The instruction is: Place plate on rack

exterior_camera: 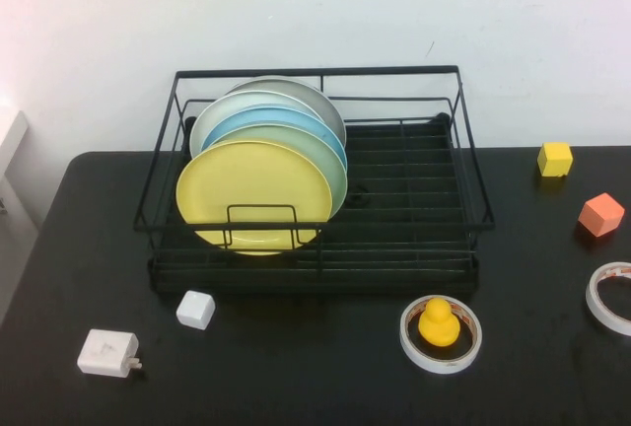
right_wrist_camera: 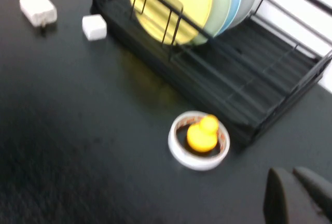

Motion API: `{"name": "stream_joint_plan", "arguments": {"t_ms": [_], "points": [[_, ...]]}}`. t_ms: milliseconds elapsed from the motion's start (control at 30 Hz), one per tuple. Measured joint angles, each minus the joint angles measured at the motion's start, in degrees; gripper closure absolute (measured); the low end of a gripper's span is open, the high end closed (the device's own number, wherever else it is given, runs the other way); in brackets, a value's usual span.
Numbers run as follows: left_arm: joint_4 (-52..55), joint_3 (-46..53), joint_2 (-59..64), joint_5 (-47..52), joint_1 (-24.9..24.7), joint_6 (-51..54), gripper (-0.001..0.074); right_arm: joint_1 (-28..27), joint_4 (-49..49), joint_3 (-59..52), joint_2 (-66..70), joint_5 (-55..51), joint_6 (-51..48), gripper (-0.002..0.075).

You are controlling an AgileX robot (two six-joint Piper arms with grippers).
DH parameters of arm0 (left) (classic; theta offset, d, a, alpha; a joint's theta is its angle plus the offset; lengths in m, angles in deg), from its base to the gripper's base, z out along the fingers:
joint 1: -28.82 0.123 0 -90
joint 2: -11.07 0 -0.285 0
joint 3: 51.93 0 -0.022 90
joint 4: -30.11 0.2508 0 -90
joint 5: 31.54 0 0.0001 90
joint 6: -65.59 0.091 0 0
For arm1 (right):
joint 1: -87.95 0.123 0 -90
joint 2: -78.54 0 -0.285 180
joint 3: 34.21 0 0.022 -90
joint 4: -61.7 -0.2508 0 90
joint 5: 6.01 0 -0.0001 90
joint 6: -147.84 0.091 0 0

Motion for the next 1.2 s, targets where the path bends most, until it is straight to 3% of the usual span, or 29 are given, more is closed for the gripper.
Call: {"name": "stream_joint_plan", "arguments": {"t_ms": [200, 400, 1200], "points": [[-0.13, 12.94, -12.83, 4.49, 0.0, -8.13, 0.0735, 0.0, 0.2, -1.81, -3.01, -2.69, -0.03, 0.0727], [0.11, 20.05, -19.07, 10.84, 0.0, -7.29, 0.0735, 0.0, 1.02, -1.81, -3.04, -4.19, -0.03, 0.0727], [0.32, 21.37, -19.73, 12.06, 0.0, -4.31, 0.0735, 0.0, 1.36, -1.81, -3.04, -4.73, -0.12, 0.0727]]}}
